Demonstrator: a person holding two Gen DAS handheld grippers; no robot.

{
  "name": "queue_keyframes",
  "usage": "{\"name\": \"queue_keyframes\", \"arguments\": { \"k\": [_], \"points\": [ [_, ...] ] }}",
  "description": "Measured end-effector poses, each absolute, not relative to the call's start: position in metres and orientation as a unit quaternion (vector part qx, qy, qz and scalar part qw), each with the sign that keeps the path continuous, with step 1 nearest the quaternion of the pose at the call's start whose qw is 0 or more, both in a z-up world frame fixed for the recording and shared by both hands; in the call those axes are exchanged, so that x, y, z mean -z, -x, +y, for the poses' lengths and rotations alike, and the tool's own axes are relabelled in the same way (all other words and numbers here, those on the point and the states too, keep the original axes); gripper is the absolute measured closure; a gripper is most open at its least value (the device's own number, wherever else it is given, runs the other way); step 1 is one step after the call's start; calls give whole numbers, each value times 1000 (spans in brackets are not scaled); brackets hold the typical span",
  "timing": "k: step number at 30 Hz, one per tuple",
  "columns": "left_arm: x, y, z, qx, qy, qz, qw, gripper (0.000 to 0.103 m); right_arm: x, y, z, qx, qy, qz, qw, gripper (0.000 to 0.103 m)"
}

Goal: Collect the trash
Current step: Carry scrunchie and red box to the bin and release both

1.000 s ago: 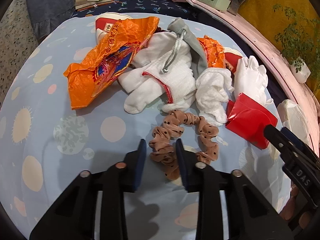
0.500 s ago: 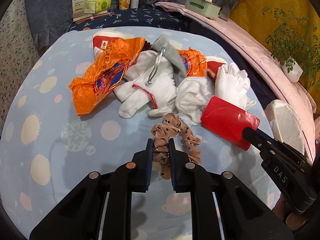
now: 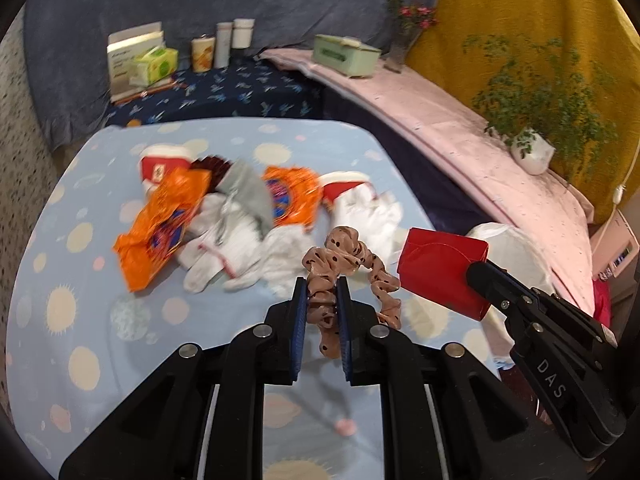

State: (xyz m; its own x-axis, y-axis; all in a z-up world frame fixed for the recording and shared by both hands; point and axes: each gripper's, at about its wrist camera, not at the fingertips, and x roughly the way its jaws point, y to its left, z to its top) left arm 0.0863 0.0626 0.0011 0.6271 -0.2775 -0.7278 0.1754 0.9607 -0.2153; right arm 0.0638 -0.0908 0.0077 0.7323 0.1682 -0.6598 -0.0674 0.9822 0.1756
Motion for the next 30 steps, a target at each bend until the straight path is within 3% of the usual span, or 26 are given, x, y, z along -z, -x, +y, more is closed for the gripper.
{"name": "queue_keyframes", "arguments": {
  "k": [10,30],
  "points": [
    [-33,-91,-27,217,31,388,895,89,-35,-44,-177,22,-105,320,941,102],
    [-9,-107,-176,313,-30,407,858,84,12,-29,-298,133,-175,333,917,100]
  ]
}}
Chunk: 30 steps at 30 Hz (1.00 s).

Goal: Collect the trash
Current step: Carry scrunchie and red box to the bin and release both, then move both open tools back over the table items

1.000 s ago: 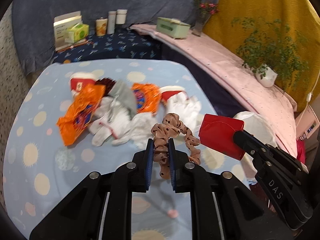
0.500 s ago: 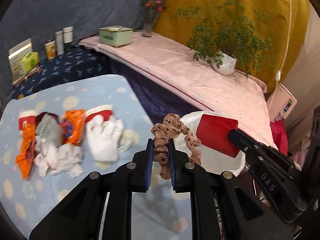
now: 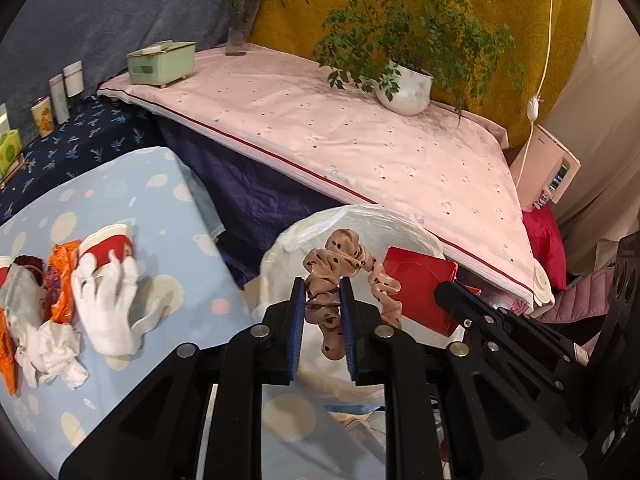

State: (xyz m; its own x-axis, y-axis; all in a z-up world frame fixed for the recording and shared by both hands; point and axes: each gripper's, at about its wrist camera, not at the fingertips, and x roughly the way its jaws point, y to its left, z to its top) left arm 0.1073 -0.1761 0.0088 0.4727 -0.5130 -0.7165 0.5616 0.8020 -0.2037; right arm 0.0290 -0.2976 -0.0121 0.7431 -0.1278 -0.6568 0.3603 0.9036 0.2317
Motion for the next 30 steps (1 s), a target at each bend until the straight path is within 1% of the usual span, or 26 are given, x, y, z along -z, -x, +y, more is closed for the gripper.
{"name": "queue_keyframes", "arguments": {
  "k": [1,2,3,4,8,12,16,21,23,26,28,30],
  "points": [
    [-8,-108,-180,313,-31,407,857,74,13,-28,-301,138,-176,332,916,98],
    [-7,-109,-183,311,-32,406,859,68,13,-27,-304,144,-178,329,916,96],
    [-6,-108,-185,306,-32,404,861,53,14,-26,-306,147,-180,329,915,94],
    [-6,-109,-186,299,-29,402,865,47,15,-25,-307,150,-181,328,915,92],
    [-5,-112,-183,288,-21,403,868,46,14,-22,-309,160,-178,325,915,80],
    [-4,-113,-169,270,-13,403,874,46,13,-21,-304,156,-182,322,916,73],
    [-4,-114,-151,252,0,404,880,43,8,-24,-293,147,-176,320,919,65],
    [-7,-116,-122,223,13,399,889,38,4,-30,-274,132,-168,320,923,60],
    [-7,-117,-111,214,20,397,892,37,3,-32,-265,127,-164,321,924,55],
    [-7,-120,-89,192,29,395,898,33,2,-37,-250,112,-159,325,925,53],
    [-6,-121,-74,175,35,395,901,27,1,-40,-240,104,-154,328,926,52],
    [-4,-124,-59,159,40,396,903,25,0,-43,-228,94,-148,330,928,51]
  ]
}}
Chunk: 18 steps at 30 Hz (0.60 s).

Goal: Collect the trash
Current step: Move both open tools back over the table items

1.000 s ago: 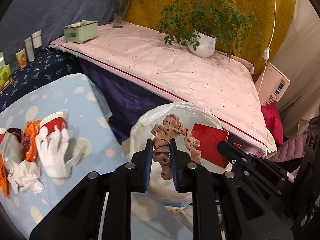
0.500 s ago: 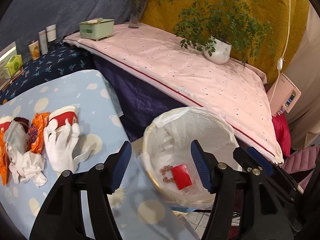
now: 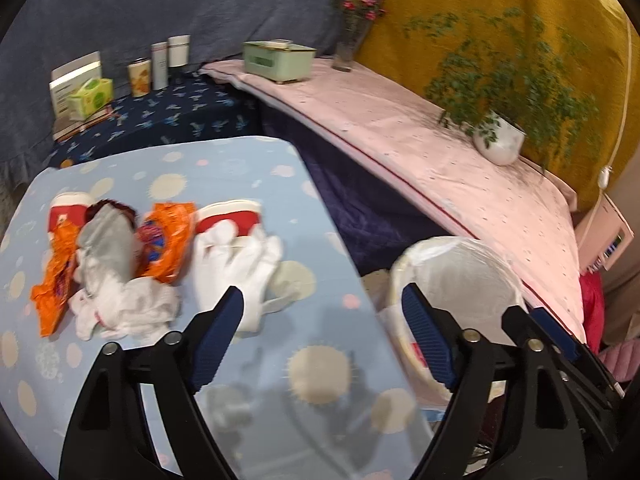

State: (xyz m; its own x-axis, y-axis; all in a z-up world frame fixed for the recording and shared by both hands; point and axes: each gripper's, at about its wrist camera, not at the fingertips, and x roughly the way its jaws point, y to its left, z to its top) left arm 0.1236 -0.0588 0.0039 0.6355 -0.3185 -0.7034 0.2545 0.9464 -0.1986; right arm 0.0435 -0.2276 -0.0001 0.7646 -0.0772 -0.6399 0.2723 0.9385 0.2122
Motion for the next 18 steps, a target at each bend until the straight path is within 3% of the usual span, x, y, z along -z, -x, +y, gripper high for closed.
{"name": "queue_keyframes", "arguments": {
  "k": [18],
  "points": [
    [15,-130,75,31,35,397,917,25,10,-84,-104,-4,-96,363,927,47]
  ]
}}
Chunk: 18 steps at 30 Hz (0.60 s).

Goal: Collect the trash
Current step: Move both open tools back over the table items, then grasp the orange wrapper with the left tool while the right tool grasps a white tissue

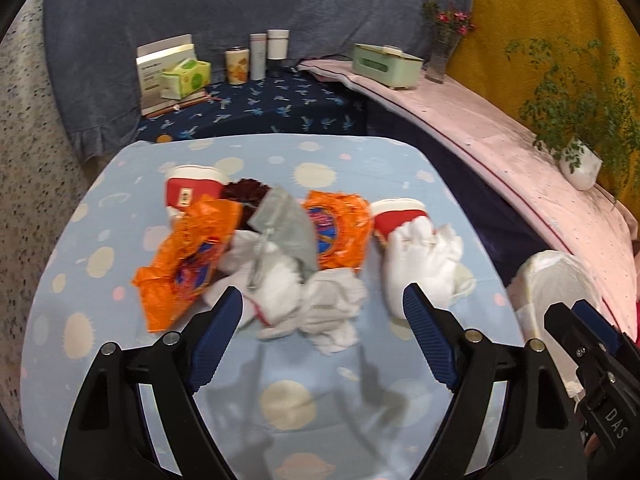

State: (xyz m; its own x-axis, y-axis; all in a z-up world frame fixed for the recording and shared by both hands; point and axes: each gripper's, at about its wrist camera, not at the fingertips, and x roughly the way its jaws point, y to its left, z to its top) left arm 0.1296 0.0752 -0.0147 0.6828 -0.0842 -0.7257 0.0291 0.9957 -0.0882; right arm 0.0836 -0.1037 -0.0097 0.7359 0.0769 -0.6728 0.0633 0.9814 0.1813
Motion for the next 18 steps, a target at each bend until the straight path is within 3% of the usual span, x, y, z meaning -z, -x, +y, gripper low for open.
{"name": "queue_keyframes", "arguments": {
  "k": [18],
  "points": [
    [43,-135,161,-36,47,422,905,25,40,-119,-13,-65,-59,401,912,46]
  ]
}}
